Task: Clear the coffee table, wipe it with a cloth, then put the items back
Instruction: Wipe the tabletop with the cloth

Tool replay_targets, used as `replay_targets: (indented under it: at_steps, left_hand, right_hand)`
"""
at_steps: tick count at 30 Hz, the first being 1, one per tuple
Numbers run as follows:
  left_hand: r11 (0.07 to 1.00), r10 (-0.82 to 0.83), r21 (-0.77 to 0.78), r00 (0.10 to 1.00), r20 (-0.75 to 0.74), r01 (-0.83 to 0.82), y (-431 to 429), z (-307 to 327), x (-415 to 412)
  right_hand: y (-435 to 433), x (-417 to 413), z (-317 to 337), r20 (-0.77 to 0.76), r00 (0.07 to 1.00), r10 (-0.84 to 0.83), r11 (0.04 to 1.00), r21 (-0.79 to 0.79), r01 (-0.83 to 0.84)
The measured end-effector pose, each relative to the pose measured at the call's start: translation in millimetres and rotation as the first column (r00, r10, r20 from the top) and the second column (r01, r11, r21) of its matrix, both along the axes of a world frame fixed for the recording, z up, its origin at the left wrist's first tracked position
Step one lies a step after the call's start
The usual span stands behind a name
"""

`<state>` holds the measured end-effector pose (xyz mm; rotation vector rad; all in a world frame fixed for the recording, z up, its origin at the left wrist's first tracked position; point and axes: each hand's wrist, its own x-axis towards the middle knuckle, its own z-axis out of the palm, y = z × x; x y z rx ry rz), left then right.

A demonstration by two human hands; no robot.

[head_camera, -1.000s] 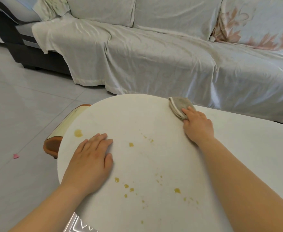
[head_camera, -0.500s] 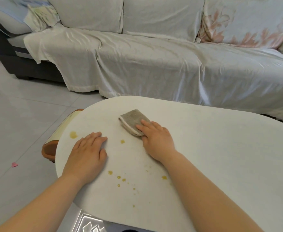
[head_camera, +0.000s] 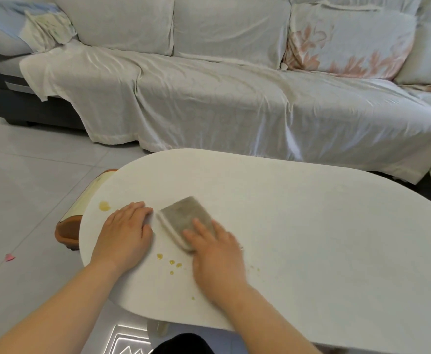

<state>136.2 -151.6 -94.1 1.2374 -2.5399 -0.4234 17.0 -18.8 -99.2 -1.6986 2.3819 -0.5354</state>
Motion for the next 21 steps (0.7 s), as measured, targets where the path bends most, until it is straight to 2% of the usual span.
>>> replay_targets:
  at_steps: [2,4,9,12,15,19,21]
  left_hand:
    - [1.000,-0.003,-0.001,1.000,0.001,0.003,-0.2,1.0,0.0]
    - [1.000,0.000,0.009,1.000,0.006,0.000,0.5,2.0,0.2]
    - [1.000,0.009,0.024,1.000,0.003,-0.009,2.1,3.3,1.1]
    - [1.000,0.010,0.025,1.000,-0.011,-0.009,5.2,5.8,2.2]
    - [0.999,0.024,0.039,0.998,-0.059,-0.022,10.6,9.3,8.1]
    - [0.997,0.067,0.045,0.990,-0.127,-0.062,22.0,2.4,30.5]
    - [0.991,0.127,0.063,0.973,-0.192,-0.117,27.1,-2.5,41.0]
  right_hand:
    - [5.1,5.5,-0.4,0.016,0.999,0.042,0.999,-0.008,-0.042]
    - [14.9,-15.2,2.7,0.023,1.000,0.009,1.000,-0.005,-0.009]
    - [70.3,-77.6,10.1,-0.056,0.947,-0.315,0.949,0.013,0.316]
    - [89.7,-70.9,10.7,-0.028,0.912,-0.410,0.912,0.011,0.410]
    - [83.5,-35.5,12.7,-0.019,0.939,-0.342,0.939,0.013,0.342]
    - [68.4,29.1,18.0,-0.208,0.977,-0.036,0.999,0.010,0.039]
    - [64.5,30.9,20.5,-0.196,0.980,0.016,0.998,0.066,-0.003]
